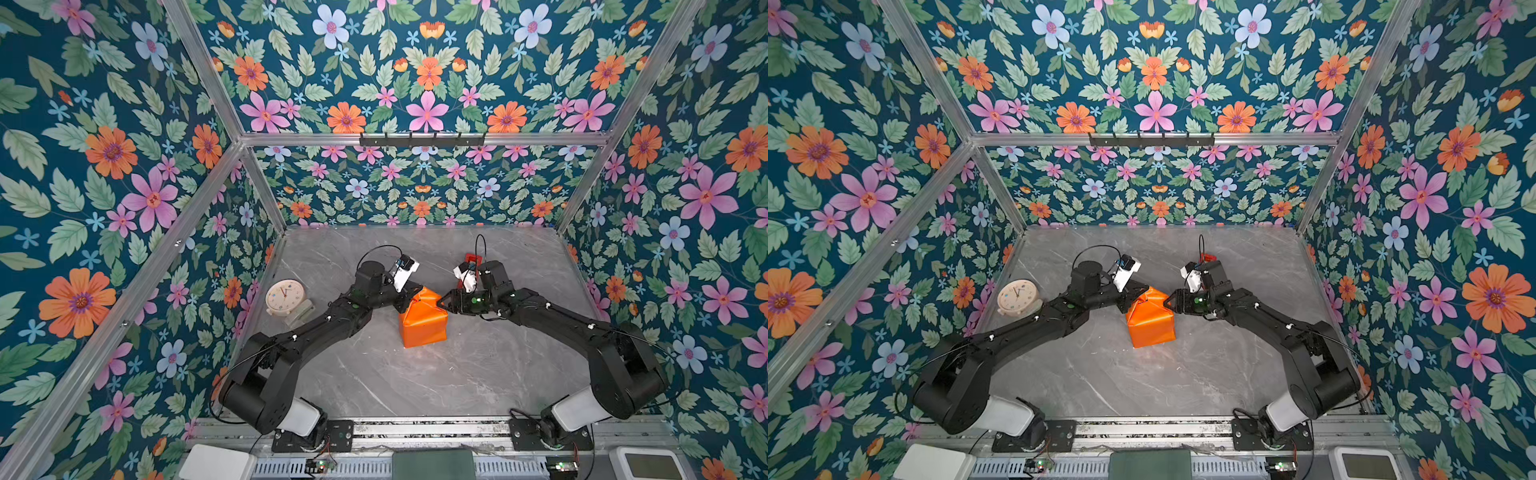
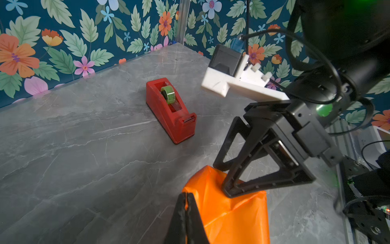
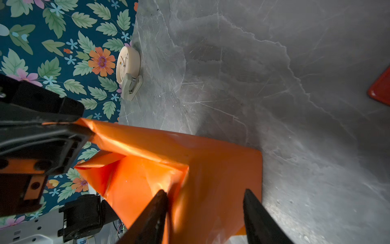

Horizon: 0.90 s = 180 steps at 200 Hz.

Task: Wrap a gift box in wrapping paper
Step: Fold the wrapping paper for the gift box.

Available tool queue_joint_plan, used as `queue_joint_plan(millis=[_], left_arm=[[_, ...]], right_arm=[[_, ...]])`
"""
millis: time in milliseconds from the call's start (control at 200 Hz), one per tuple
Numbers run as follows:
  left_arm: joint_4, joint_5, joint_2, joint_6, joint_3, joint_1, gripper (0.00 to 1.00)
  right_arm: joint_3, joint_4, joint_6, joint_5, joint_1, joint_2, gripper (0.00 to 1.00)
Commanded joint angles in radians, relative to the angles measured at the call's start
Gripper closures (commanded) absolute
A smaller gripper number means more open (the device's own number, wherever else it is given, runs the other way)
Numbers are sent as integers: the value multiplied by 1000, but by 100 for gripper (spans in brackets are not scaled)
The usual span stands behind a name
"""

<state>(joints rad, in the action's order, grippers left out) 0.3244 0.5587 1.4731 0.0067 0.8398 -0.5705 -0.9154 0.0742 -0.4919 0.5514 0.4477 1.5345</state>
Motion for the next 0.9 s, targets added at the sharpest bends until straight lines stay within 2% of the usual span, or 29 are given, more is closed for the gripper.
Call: queue_joint_plan(millis=[0, 215, 375, 505, 560, 660, 750, 820, 895], left_arm=[[32, -3, -2, -12, 1, -11, 100], [30, -55, 0, -30, 4, -32, 100], [9, -65, -16, 8, 3, -34, 100], [-34, -184, -20, 30, 21, -34, 100], [-46, -216, -19, 36, 28, -34, 100], [-44, -198, -16, 39, 30, -34, 100], [-30, -178, -16, 18, 23, -34, 100], [-15, -173, -14, 10, 16, -34, 100], [-15, -168, -13, 8, 16, -34, 100]], right_arm=[[10, 38, -21, -50, 3, 1, 43], [20, 17, -41, -53, 5, -10, 43], [19, 20, -46, -56, 5, -14, 43], [13, 18, -41, -41, 5, -17, 41], [11, 8, -39, -29, 5, -23, 39], [0, -28, -42, 8, 5, -38, 34], [-4, -65, -52, 24, 6, -54, 23], [-2, -62, -40, -23, 22, -82, 22], [-2, -17, 3, -132, 58, -127, 22]])
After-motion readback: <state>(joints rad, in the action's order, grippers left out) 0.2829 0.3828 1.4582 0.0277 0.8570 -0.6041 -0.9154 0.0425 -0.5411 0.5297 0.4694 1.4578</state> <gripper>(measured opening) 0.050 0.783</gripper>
